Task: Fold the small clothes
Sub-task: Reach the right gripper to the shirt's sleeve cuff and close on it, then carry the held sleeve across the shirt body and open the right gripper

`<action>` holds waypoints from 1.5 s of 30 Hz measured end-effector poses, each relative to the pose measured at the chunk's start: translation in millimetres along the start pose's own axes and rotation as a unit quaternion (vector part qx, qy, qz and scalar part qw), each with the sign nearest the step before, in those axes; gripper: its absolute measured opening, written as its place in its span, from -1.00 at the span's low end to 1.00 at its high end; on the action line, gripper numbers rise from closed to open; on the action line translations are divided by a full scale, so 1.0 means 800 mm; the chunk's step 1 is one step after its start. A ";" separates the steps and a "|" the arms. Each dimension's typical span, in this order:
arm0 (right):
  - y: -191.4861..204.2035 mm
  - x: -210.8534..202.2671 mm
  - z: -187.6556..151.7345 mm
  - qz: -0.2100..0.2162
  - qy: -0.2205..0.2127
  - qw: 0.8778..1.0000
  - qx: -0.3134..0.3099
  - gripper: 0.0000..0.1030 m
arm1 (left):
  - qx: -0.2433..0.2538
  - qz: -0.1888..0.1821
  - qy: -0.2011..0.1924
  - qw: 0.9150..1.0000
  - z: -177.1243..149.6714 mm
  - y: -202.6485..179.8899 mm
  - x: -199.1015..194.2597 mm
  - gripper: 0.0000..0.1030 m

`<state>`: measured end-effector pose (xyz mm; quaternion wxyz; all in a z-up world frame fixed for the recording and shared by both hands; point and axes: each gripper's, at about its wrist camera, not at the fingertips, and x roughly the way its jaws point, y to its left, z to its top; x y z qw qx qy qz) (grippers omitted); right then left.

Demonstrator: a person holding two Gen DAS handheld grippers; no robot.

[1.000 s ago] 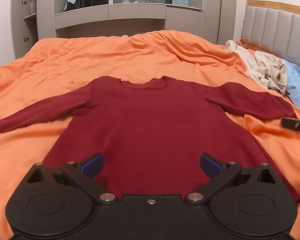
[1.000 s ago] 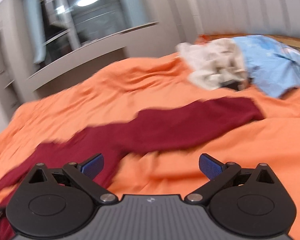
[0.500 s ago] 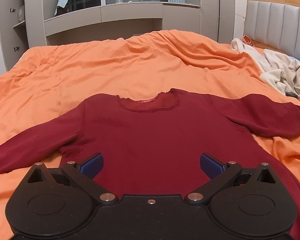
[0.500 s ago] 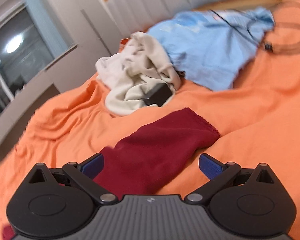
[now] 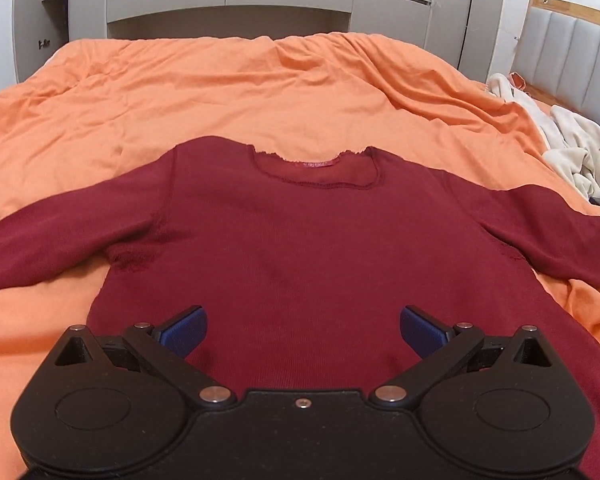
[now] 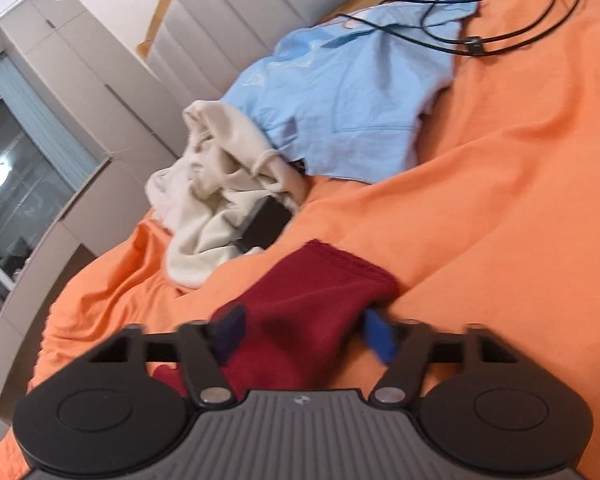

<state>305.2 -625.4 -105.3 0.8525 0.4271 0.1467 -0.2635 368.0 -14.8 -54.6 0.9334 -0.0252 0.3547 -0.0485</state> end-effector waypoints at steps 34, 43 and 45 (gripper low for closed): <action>0.400 -0.156 -0.186 0.273 -0.042 0.882 -0.381 -0.87 | -0.137 0.039 -0.114 0.983 0.052 0.111 -0.075 0.99; 0.425 -0.187 -0.384 0.317 0.055 0.784 -0.531 -0.88 | -0.223 0.060 -0.147 0.962 0.055 0.161 -0.092 0.99; 0.420 -0.193 -0.427 0.316 0.079 0.758 -0.565 -0.88 | -0.226 0.065 -0.150 0.960 0.057 0.166 -0.093 0.99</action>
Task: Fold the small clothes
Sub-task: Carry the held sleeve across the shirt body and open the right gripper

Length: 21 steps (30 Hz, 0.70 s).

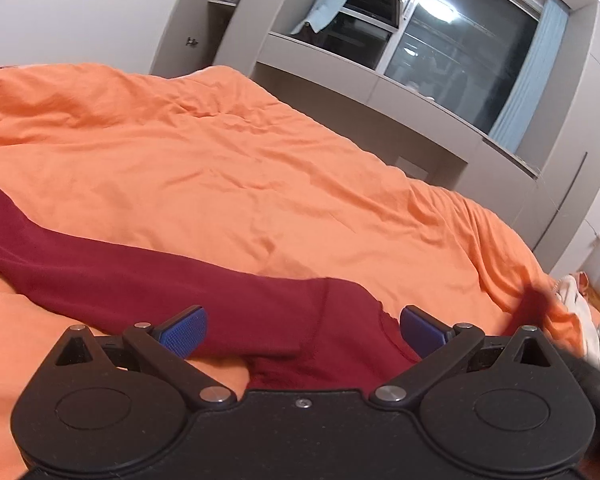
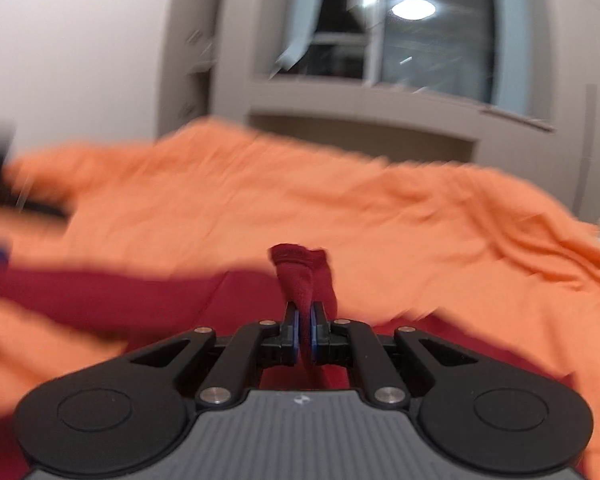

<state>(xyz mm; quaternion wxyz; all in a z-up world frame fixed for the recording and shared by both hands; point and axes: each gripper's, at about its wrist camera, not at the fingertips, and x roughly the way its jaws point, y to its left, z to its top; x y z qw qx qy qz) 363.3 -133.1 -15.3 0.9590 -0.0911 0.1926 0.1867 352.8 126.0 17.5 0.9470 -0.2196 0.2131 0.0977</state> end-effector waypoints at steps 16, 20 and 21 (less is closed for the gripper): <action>0.010 -0.064 -0.023 0.079 0.091 0.989 -0.090 0.86 | 0.013 0.003 0.049 0.999 -0.006 0.009 0.039 0.99; -0.051 -0.109 -0.036 0.012 0.076 0.992 -0.096 1.00 | 0.038 -0.006 0.074 0.996 -0.022 -0.004 0.061 0.99; -0.067 -0.118 -0.041 -0.006 0.075 0.993 -0.095 1.00 | 0.040 -0.009 0.081 0.996 -0.027 -0.007 0.067 0.99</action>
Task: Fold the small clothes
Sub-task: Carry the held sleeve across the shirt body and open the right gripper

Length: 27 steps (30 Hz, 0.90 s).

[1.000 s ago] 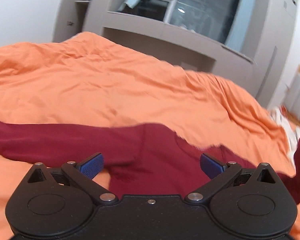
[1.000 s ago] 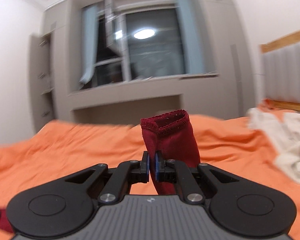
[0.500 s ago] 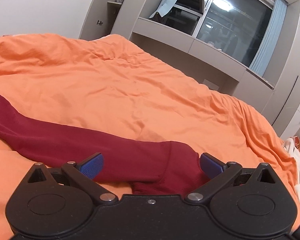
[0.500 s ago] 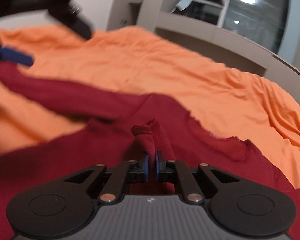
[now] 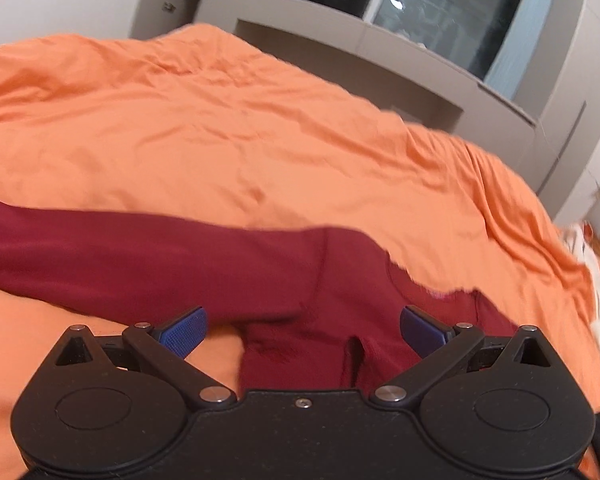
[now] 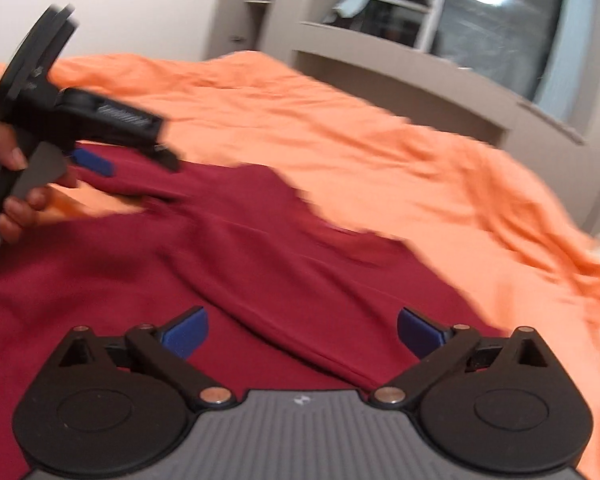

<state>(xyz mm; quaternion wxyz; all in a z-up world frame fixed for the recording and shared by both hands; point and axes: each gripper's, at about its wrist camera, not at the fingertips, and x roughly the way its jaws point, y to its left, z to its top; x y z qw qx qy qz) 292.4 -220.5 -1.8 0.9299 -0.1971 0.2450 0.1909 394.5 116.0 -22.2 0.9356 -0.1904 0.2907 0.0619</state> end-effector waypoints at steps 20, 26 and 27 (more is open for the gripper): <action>-0.115 0.048 -0.116 -0.126 0.088 0.988 -0.022 0.29 | 0.063 0.038 0.092 0.993 -0.061 -0.035 0.080 0.99; -0.109 0.075 -0.112 -0.128 0.085 0.987 -0.053 -0.51 | 0.074 0.044 0.095 0.992 -0.063 -0.039 0.083 0.99; -0.109 0.078 -0.111 -0.129 0.093 0.986 -0.049 -0.69 | 0.074 0.044 0.095 0.992 -0.063 -0.040 0.083 0.99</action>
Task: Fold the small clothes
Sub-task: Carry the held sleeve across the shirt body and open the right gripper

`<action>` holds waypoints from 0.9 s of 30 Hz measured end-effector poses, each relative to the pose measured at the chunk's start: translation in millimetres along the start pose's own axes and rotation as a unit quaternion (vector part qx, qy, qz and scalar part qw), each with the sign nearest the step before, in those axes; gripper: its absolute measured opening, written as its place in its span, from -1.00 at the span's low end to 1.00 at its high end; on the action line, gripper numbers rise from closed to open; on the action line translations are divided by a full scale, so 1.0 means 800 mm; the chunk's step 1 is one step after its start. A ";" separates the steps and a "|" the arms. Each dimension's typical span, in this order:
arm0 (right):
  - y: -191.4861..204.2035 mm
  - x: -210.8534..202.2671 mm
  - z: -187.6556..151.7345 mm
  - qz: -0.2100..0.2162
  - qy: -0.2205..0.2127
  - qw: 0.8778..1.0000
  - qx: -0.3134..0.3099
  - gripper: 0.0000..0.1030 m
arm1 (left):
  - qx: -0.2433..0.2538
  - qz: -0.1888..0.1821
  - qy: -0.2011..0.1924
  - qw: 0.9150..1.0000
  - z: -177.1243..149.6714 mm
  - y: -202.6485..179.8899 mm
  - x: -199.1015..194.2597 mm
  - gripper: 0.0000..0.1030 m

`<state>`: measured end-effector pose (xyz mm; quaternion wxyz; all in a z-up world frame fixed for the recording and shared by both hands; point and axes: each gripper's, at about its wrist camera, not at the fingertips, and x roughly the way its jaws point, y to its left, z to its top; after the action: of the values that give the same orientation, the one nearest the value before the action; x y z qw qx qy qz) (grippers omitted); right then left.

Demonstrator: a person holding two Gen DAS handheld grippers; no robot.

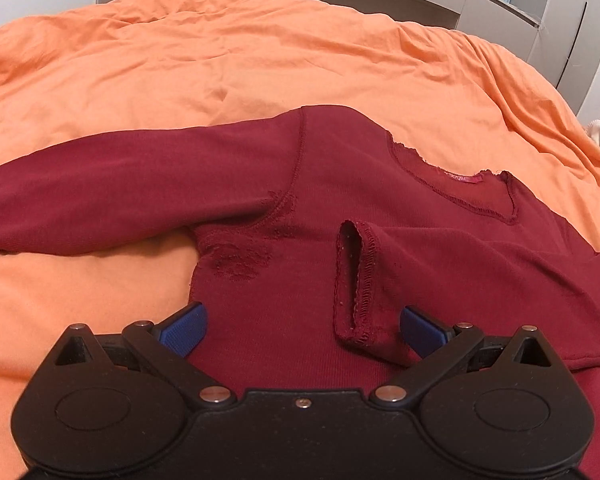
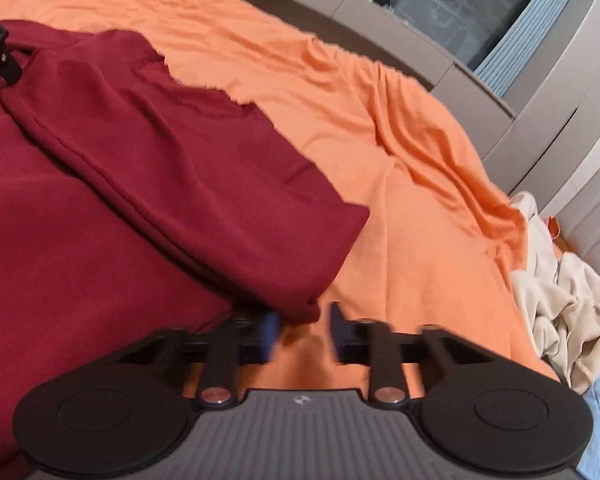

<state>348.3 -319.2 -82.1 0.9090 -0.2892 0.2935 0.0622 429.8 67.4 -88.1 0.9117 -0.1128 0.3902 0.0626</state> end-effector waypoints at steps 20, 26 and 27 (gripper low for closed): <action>-0.113 0.003 -0.044 0.106 0.064 0.906 0.406 -0.93 | 0.038 0.019 0.012 0.999 -0.003 -0.014 0.007 0.99; -0.116 -0.016 -0.037 0.092 0.052 0.911 0.400 -0.10 | 0.023 0.010 0.003 1.000 -0.003 -0.007 0.000 0.99; -0.117 -0.019 -0.035 0.088 0.047 0.912 0.398 0.09 | 0.018 0.008 -0.001 1.000 -0.002 -0.006 -0.003 0.99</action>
<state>348.3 -411.6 -46.1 0.9248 0.1209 0.3607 0.0060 428.1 62.3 -86.3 0.9136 -0.0932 0.3908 0.0630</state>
